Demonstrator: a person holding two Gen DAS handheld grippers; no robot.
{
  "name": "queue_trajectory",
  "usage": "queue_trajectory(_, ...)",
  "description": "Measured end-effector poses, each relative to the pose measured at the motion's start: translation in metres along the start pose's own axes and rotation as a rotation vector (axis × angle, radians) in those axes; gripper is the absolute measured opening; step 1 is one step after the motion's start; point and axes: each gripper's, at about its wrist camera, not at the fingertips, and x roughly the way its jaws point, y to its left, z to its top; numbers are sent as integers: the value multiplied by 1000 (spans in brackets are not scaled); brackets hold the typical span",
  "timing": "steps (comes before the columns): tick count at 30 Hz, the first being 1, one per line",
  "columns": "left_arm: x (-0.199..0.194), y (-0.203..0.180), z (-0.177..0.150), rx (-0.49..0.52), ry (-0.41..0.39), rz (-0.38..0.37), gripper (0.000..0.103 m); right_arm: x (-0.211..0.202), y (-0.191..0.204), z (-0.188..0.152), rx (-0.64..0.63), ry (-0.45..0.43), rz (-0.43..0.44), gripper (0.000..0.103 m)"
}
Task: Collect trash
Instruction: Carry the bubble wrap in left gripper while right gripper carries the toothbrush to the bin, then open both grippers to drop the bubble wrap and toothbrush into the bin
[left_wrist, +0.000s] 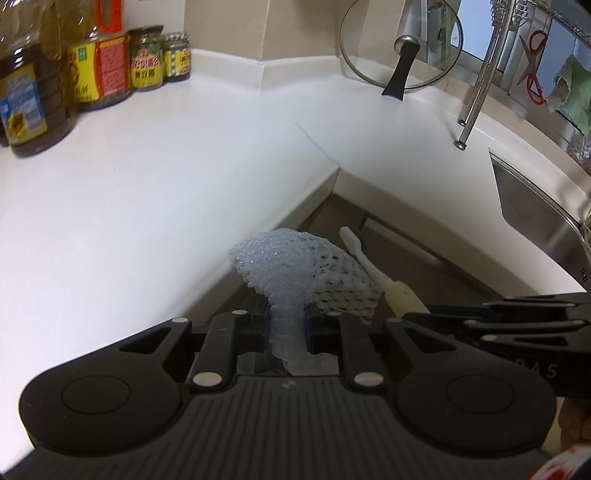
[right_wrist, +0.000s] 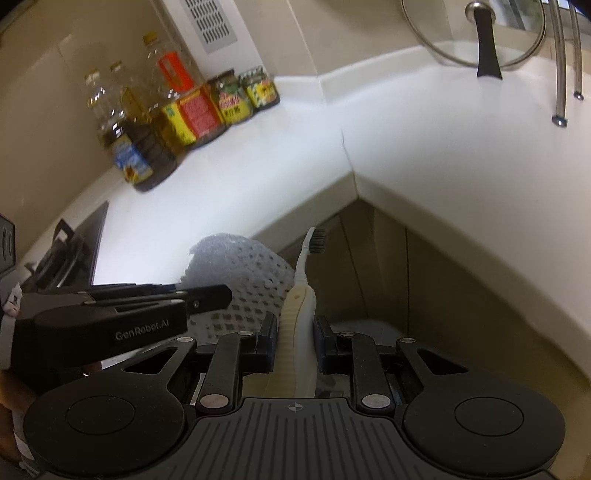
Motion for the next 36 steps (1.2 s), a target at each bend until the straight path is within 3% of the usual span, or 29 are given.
queue_trajectory(10,22,-16,-37,-9,83,32,16,24,-28,-30,32,109,9,21)
queue_trajectory(18,94,-17,-85,-37,219,73,16,84,-75,-61,71,221,-11,21)
queue_trajectory(23,137,-9,-100,-63,257,70,16,118,-101,-73,117,242,5,21)
queue_trajectory(30,168,-6,-114,-50,266,72,18,149,-110,-85,166,232,1,21)
queue_trajectory(34,180,-5,-117,-33,269,77,44,160,-114,-89,174,222,-24,23)
queue_trajectory(36,182,-3,-118,-25,269,82,49,161,-115,-90,174,211,-30,40)
